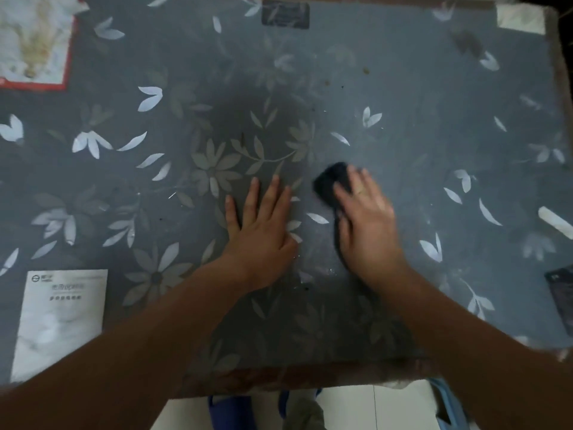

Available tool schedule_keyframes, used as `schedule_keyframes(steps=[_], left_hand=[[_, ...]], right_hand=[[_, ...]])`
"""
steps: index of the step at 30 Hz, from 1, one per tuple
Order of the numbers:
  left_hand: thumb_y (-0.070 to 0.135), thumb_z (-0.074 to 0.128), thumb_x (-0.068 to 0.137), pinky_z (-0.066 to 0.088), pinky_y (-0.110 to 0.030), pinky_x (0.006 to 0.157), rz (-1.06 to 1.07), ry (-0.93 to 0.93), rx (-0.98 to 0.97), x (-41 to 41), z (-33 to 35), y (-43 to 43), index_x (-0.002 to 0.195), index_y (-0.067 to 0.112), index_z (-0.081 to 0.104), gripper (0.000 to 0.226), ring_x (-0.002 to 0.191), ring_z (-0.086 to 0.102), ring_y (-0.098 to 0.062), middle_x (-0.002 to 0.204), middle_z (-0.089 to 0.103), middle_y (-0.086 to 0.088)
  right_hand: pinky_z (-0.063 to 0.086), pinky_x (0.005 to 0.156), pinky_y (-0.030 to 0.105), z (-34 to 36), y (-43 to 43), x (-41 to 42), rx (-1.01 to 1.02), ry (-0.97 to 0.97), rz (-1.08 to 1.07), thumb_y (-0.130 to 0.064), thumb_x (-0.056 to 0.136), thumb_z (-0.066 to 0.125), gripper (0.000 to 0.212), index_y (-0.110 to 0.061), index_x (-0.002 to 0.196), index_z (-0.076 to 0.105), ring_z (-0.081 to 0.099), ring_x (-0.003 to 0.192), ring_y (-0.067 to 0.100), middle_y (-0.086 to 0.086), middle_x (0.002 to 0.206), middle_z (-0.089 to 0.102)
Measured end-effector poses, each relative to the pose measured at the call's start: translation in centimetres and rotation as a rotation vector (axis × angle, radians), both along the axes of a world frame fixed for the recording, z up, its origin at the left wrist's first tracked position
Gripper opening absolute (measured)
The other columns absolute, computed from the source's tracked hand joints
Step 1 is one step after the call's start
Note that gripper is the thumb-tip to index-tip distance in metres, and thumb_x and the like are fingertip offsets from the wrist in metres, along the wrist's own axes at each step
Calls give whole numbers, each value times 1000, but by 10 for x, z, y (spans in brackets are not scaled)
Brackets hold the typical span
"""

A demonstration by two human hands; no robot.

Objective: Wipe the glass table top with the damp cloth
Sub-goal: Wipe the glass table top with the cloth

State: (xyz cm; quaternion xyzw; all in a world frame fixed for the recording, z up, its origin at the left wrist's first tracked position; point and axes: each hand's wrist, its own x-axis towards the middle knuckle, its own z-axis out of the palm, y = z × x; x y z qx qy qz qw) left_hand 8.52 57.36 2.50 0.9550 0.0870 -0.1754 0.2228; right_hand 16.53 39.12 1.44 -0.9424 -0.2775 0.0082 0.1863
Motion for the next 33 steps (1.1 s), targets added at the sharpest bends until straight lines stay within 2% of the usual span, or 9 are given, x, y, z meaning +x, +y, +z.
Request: schedule_keyframes(steps=[3, 6, 10, 16, 18, 22, 25, 30, 33], left_hand=[[47, 31, 86, -7, -61, 115, 20, -76, 136, 1, 6, -3, 155, 24, 14, 74, 150, -7, -25, 164, 1, -2], [49, 41, 84, 8, -64, 114, 17, -165, 242, 12, 7, -1, 144, 25, 39, 65, 145, 18, -34, 157, 27, -13], [55, 38, 86, 2, -59, 117, 43, -156, 246, 53, 2, 8, 150, 29, 32, 69, 150, 3, -33, 163, 11, -10], [67, 28, 85, -6, -63, 116, 19, -129, 287, 111, 2, 35, 153, 38, 15, 76, 150, -8, -35, 165, -1, -7], [72, 23, 80, -6, -65, 115, -14, -113, 316, 124, 0, 44, 153, 40, 12, 81, 150, -9, -35, 165, -2, -6], [78, 25, 78, -6, -66, 113, -50, -100, 291, 136, -6, 54, 153, 44, 5, 85, 149, -13, -33, 165, -5, -4], [78, 27, 77, -8, -66, 113, -40, -99, 258, 137, -10, 57, 152, 46, 4, 84, 149, -16, -31, 165, -9, -2], [78, 29, 81, -11, -66, 112, -53, -105, 214, 136, -7, 59, 152, 47, 2, 82, 148, -22, -30, 164, -14, -2], [76, 30, 83, -13, -65, 112, -49, -66, 164, 136, -5, 59, 152, 46, 2, 81, 147, -24, -30, 163, -17, -2]], right_hand=[[35, 112, 50, -1, -36, -1, -122, -31, 323, -10, 86, 57, 49, -14, 134, 59, 36, 144, 32, 8, 158, 36], [39, 99, 50, 3, -63, 50, -189, -80, 165, -11, 82, 56, 50, -15, 132, 60, 41, 137, 36, 11, 156, 39], [32, 97, 46, 8, -34, 107, -85, -30, -239, -13, 92, 49, 45, -20, 135, 57, 40, 128, 39, 5, 158, 38], [27, 96, 37, 2, -38, 57, -95, -52, 187, -16, 89, 56, 41, -21, 129, 63, 43, 127, 30, -2, 156, 41], [27, 91, 38, 3, -56, 72, -122, -74, 167, -16, 87, 55, 42, -21, 127, 64, 45, 121, 32, 1, 155, 43], [27, 92, 42, 3, -46, 133, -125, -32, -245, -16, 94, 49, 43, -25, 136, 57, 40, 124, 38, 0, 160, 34], [19, 91, 36, 2, -9, 143, -84, 18, -466, -22, 97, 47, 42, -30, 138, 55, 35, 127, 34, -8, 162, 29], [21, 91, 35, 4, -4, 69, -122, -14, -26, -22, 94, 48, 42, -27, 135, 58, 35, 121, 25, -7, 159, 35], [19, 86, 34, 7, -24, 84, -197, -45, -69, -26, 94, 45, 43, -24, 135, 57, 39, 120, 31, -1, 159, 36]])
